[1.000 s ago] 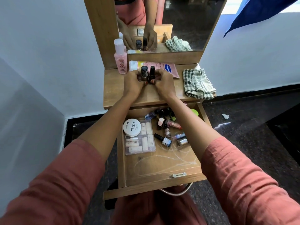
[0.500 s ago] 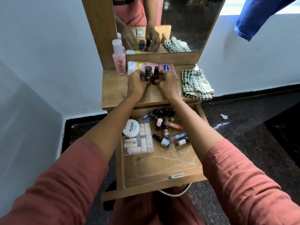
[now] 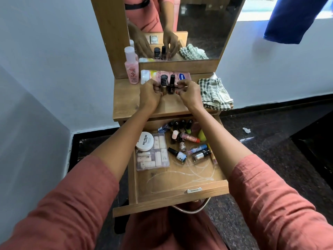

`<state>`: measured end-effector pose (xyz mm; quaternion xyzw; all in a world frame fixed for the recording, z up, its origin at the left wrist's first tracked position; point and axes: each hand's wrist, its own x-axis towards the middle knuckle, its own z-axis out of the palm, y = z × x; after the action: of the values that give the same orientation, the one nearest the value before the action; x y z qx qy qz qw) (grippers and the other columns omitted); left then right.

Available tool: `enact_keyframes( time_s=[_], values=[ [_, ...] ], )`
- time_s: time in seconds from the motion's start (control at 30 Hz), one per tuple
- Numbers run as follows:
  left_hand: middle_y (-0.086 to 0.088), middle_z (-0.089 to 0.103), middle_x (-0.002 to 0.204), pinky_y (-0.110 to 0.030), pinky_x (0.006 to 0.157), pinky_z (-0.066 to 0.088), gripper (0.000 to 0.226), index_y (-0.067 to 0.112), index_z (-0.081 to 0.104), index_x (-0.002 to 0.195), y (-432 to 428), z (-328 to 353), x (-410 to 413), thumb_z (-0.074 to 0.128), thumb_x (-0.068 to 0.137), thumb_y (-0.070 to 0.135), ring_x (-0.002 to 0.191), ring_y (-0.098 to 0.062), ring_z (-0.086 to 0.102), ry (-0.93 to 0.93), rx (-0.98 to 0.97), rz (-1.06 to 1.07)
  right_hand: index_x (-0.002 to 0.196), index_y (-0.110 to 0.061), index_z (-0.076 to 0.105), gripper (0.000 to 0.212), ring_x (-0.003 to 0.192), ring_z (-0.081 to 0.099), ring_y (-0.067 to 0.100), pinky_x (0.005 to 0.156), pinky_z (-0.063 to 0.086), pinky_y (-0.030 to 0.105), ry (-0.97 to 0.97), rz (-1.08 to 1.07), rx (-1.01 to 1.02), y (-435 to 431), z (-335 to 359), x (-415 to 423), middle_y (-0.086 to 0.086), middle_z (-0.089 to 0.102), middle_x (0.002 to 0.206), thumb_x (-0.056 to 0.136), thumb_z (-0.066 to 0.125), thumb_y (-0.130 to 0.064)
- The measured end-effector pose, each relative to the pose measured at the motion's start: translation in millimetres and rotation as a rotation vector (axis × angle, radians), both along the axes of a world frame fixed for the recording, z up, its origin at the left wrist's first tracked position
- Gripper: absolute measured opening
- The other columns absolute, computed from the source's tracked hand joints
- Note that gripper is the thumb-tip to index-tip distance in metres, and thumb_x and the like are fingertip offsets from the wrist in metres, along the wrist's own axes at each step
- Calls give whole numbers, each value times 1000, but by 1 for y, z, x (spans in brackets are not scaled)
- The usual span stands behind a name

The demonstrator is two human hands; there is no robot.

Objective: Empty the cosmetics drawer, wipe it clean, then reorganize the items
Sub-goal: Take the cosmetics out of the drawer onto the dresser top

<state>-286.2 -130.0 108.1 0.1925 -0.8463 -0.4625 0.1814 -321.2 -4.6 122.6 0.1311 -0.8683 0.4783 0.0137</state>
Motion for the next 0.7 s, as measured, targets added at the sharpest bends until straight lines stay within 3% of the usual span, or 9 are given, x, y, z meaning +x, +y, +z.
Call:
enact_keyframes(
  time_s=[0.17,0.33,0.4,0.47,0.53,0.6,0.63,0.7],
  values=[
    [-2,56,88,-1,64,43,22,-2,60,102,18,11,32,54,82,-10,79,-8,52,159,-46,-16,98,8,63,18,79,58,14,64,46,1,16,33,7,21,2,14,19,66,98,82,54,11],
    [-2,59,88,0,69,41,15,2,63,95,46,8,73,58,82,-3,81,-8,55,195,-57,-118,92,1,67,13,74,56,12,58,43,-1,18,83,84,49,-4,42,10,65,89,82,59,5],
    [-6,65,89,-3,71,44,13,2,65,92,58,-2,89,59,82,-3,81,-9,58,177,-68,-173,91,1,68,13,73,57,13,57,44,-1,-1,96,115,62,-9,55,9,65,87,81,60,5],
    [-8,70,90,-17,74,51,10,4,68,89,70,-14,101,61,82,1,81,-13,62,110,-113,-208,89,1,68,13,75,61,15,59,45,3,-23,112,179,76,-14,67,12,69,89,80,60,6],
    [-10,71,92,-27,76,51,11,5,69,91,81,-29,109,61,84,6,84,-19,65,-22,-159,-227,89,1,70,16,81,65,18,66,45,7,-27,153,292,90,-21,78,13,71,91,80,58,7],
    [-12,71,95,-28,74,48,14,5,68,94,91,-42,112,57,87,8,88,-25,65,-172,-206,-221,89,-1,71,19,82,62,17,61,41,3,-39,201,428,103,-31,85,11,70,92,79,56,7],
    [-15,70,96,-31,73,48,15,4,67,95,95,-48,112,54,88,7,89,-29,65,-235,-233,-211,89,-3,71,21,83,62,18,62,43,7,-50,218,500,109,-38,87,11,70,93,79,55,6],
    [-20,67,95,-37,68,49,18,-1,64,97,102,-54,111,49,90,4,89,-36,65,-341,-298,-189,92,-10,70,25,91,64,28,73,52,28,-106,245,654,118,-52,91,12,69,100,80,52,2]
  ],
)
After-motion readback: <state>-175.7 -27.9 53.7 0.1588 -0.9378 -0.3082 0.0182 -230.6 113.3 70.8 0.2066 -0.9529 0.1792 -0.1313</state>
